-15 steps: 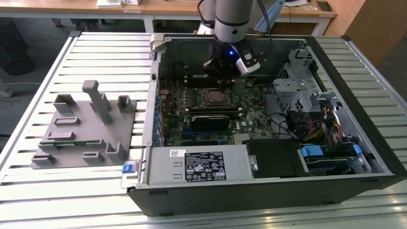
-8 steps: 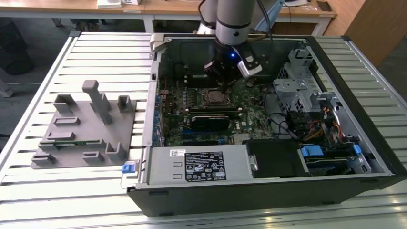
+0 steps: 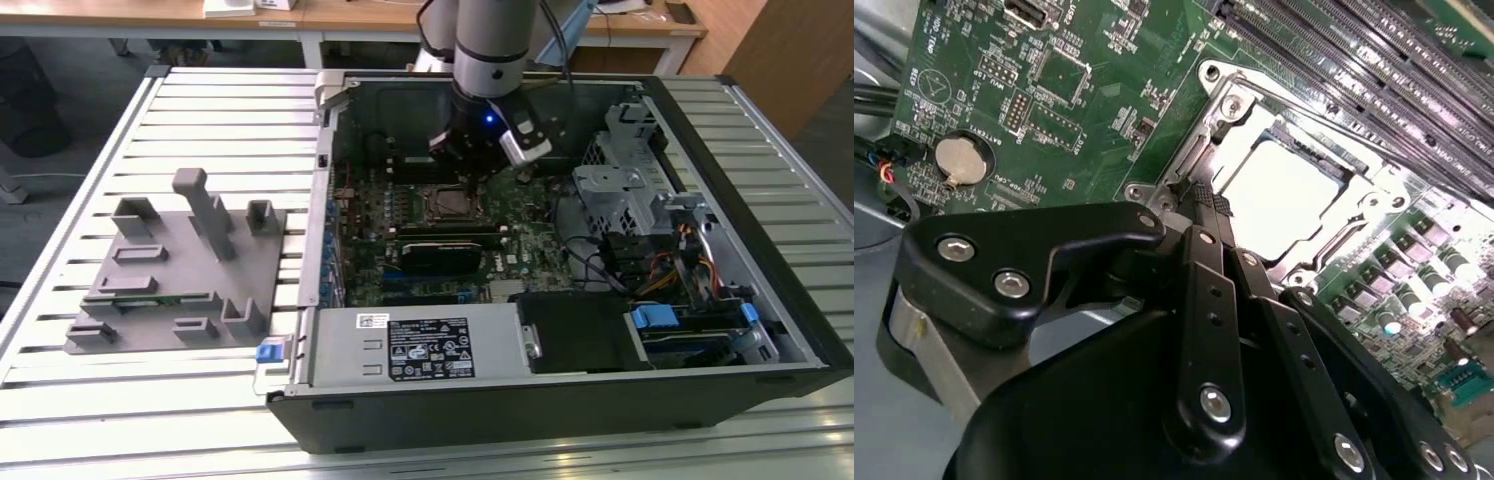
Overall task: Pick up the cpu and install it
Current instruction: 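Install the second cpu locking lever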
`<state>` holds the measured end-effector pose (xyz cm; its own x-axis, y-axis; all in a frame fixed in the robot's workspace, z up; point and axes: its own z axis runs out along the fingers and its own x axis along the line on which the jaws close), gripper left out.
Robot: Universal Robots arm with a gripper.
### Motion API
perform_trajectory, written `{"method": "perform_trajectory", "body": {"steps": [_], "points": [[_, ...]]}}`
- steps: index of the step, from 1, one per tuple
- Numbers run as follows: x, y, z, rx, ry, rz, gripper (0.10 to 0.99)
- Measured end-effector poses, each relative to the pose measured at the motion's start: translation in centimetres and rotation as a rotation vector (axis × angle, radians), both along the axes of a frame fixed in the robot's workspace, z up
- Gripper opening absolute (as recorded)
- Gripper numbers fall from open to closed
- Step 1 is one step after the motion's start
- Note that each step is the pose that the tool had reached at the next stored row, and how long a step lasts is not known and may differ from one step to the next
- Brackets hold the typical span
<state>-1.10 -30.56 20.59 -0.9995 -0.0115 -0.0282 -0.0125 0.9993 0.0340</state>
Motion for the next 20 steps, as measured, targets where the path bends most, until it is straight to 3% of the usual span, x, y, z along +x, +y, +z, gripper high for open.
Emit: {"method": "perform_trajectory", "body": {"steps": [11, 14, 20], "points": [[0.0, 0.0, 1.99, 0.0, -0.0001, 0.0, 0.106], [0.01, -0.09, 2.18, 0.001, -0.0002, 0.0, 0.106], [0.01, -1.15, 2.19, 0.001, -0.0001, 0.0, 0.106]]}}
